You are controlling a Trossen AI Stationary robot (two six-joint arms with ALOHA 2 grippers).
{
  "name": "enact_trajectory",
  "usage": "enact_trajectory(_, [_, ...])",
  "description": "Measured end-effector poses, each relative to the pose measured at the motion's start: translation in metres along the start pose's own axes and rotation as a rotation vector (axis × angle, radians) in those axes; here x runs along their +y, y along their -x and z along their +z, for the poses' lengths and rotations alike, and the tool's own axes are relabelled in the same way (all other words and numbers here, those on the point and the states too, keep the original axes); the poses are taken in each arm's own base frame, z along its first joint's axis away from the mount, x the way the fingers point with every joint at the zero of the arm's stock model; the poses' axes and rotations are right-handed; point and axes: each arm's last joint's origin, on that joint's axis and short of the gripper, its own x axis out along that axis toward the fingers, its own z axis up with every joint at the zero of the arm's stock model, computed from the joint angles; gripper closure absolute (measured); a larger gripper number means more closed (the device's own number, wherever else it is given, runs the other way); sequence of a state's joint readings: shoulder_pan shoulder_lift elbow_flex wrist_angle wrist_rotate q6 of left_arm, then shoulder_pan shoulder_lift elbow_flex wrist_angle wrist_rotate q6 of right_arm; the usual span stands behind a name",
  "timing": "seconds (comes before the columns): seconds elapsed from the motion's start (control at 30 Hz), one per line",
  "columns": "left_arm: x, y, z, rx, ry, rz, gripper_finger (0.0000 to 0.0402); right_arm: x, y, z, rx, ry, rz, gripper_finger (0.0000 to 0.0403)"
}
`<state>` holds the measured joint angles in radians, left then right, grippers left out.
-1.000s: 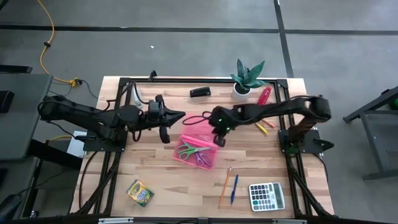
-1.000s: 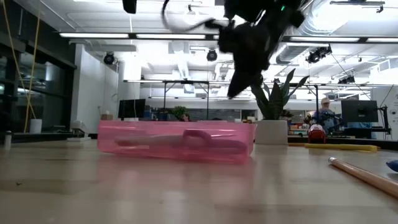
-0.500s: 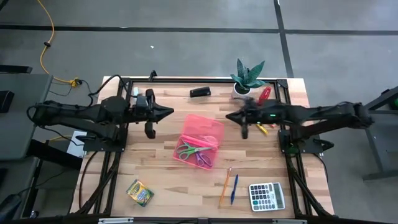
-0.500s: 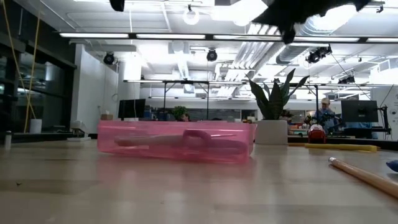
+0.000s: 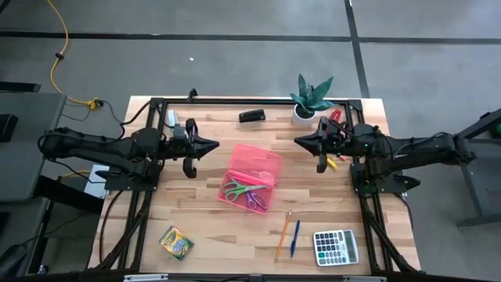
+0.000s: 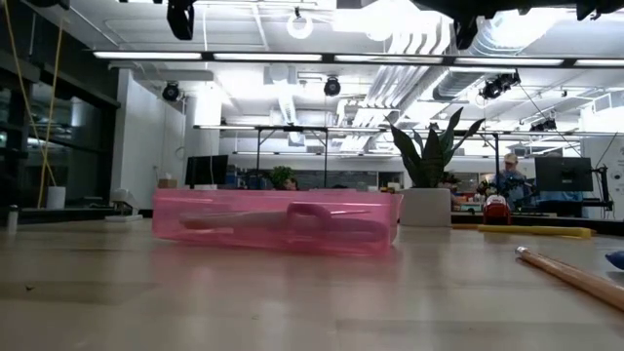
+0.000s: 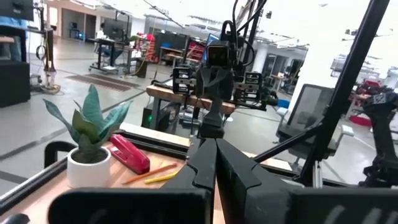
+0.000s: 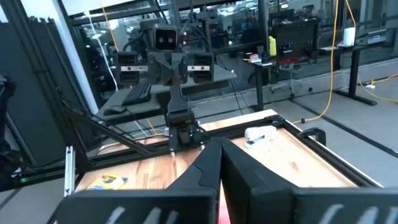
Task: Pick & place school supplies into a supply box
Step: Put the yellow pen into the pink supply box
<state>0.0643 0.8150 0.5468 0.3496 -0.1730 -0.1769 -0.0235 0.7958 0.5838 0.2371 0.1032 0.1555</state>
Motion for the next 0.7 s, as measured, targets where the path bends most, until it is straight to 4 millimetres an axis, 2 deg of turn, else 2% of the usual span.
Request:
enact_trajectory(0.23, [0.000, 0.000, 0.000, 0.000, -0.014, 0.000, 0.0402, 0.000, 0.000, 0.001, -0.009, -0.028, 0.002, 0.0403])
enact_trajectory(0.33, [0.000, 0.000, 0.000, 0.001, -0.015, 0.001, 0.0402, 0.001, -0.003, 0.010, 0.029, -0.065, -0.032, 0.0403])
enact_trajectory(0.47, [0.000, 0.000, 0.000, 0.001, -0.015, 0.001, 0.0402, -0.006, -0.009, 0.016, 0.306, -0.068, -0.234, 0.0397])
enact_trajectory(0.57, [0.000, 0.000, 0.000, 0.001, -0.016, 0.014, 0.0402, -0.013, -0.010, 0.015, 0.542, -0.055, -0.342, 0.0375])
enact_trajectory(0.7, [0.001, 0.000, 0.000, 0.000, -0.024, 0.023, 0.0402, -0.031, -0.006, -0.010, 0.873, -0.070, -0.498, 0.0315])
